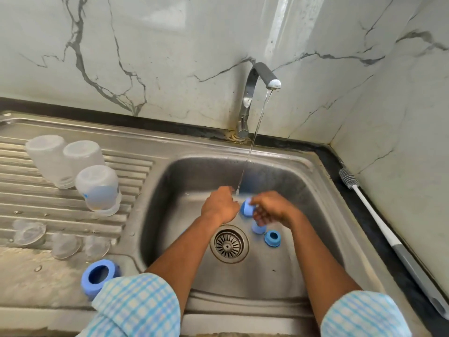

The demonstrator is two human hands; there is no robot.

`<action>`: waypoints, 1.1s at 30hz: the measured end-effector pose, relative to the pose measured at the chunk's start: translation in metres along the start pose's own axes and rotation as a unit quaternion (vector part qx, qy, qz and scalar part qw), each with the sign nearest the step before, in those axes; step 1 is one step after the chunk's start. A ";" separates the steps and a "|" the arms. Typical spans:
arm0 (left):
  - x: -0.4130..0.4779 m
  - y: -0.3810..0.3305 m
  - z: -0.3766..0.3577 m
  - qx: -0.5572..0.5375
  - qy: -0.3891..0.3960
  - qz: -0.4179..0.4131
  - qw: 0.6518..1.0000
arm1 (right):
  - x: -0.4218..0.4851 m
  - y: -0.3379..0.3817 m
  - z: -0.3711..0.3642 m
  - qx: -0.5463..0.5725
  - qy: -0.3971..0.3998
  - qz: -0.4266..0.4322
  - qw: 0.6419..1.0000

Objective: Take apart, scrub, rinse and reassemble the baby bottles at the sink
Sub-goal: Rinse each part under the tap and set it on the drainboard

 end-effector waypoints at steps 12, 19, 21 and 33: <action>0.028 -0.016 0.022 -0.168 -0.155 -0.093 0.969 | 0.018 0.053 -0.002 0.220 -0.043 0.130 0.966; 0.028 -0.028 0.029 -0.094 -0.180 -0.192 0.960 | 0.021 0.059 0.006 0.081 -0.131 0.186 0.970; 0.025 -0.030 0.030 -0.068 -0.168 -0.218 0.959 | 0.021 0.060 0.005 0.054 -0.140 0.195 0.969; 0.022 -0.033 0.030 0.033 -0.153 -0.276 0.948 | 0.020 0.065 0.004 -0.079 -0.225 0.191 0.952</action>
Point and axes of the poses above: each hand's wrist, its own x-axis towards the middle knuckle, its own z-axis out of the back of the hand, y = z × x, the point moved 6 cm from there along x, towards the middle knuckle, and after that the axes turned 5 degrees about -z, right-handed, at the moved point
